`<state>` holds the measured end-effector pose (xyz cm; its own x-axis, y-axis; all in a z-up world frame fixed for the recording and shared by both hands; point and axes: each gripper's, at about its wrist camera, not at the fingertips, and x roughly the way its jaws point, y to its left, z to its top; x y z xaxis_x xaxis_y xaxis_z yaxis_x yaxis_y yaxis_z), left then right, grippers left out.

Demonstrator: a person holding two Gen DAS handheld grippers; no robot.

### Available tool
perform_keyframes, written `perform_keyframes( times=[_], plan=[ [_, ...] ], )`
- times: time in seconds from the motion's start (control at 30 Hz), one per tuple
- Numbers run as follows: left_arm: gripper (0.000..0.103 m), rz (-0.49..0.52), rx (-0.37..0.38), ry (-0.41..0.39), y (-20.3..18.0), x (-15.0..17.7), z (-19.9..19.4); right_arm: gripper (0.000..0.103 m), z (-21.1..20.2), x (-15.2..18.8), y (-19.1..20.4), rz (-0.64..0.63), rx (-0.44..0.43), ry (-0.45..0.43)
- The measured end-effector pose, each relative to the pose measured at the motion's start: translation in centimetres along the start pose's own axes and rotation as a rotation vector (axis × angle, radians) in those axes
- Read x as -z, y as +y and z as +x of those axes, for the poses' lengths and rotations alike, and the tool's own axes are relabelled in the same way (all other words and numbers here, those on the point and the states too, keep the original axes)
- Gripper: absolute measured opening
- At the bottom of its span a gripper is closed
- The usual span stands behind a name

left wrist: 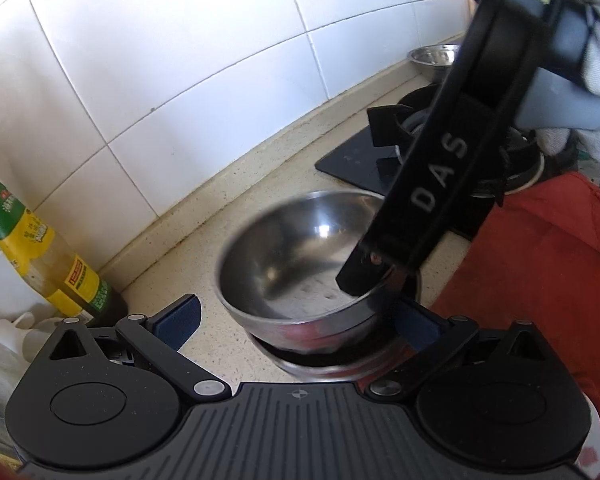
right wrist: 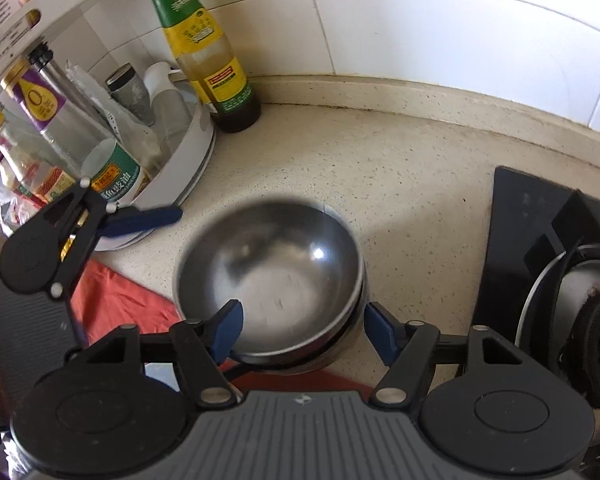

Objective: Organize plates and bowls
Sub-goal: 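Lower the held steel bowl into the nested steel bowls with both grippers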

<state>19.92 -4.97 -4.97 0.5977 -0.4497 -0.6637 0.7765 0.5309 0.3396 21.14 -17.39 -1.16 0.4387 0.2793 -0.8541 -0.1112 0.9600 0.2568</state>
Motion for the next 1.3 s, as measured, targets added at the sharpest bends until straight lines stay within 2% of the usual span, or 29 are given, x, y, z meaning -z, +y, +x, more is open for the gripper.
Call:
perform_keyframes(
  times=[0.17, 0.3, 0.5, 0.8, 0.97, 1.07, 1.13, 1.3],
  plan=[
    [0.103, 0.057, -0.014, 0.019, -0.2, 1.6, -0.3, 0.069, 0.0, 0.3, 0.0, 0.025, -0.007, -0.003],
    [0.103, 0.046, -0.018, 0.050, 0.6, 3.2, 0.0, 0.071, 0.1, 0.4, -0.6, 0.067, -0.010, -0.020],
    [0.103, 0.021, 0.000, 0.087, 2.1, 4.9, 0.7, 0.072, 1.9, 0.1, -1.9, 0.145, -0.034, 0.000],
    [0.103, 0.059, 0.099, 0.095, 2.3, 4.6, 4.4, 0.072, 4.8, -0.4, -3.6, 0.230, -0.035, 0.031],
    [0.103, 0.097, 0.161, 0.093, 2.0, 3.8, 6.2, 0.072, 6.4, -0.6, -5.4, 0.328, -0.116, 0.034],
    [0.103, 0.131, 0.185, 0.088, 2.2, 3.0, 7.2, 0.075, 7.0, -1.0, -6.2, 0.345, -0.144, 0.032],
    [0.103, 0.132, 0.227, 0.086, 2.5, 2.4, 8.0, 0.079, 7.4, -1.3, -6.5, 0.343, -0.162, 0.028],
    [0.103, 0.120, 0.282, 0.033, 2.5, 1.6, 9.5, 0.080, 8.1, -2.0, -7.9, 0.384, -0.201, 0.021]
  ],
)
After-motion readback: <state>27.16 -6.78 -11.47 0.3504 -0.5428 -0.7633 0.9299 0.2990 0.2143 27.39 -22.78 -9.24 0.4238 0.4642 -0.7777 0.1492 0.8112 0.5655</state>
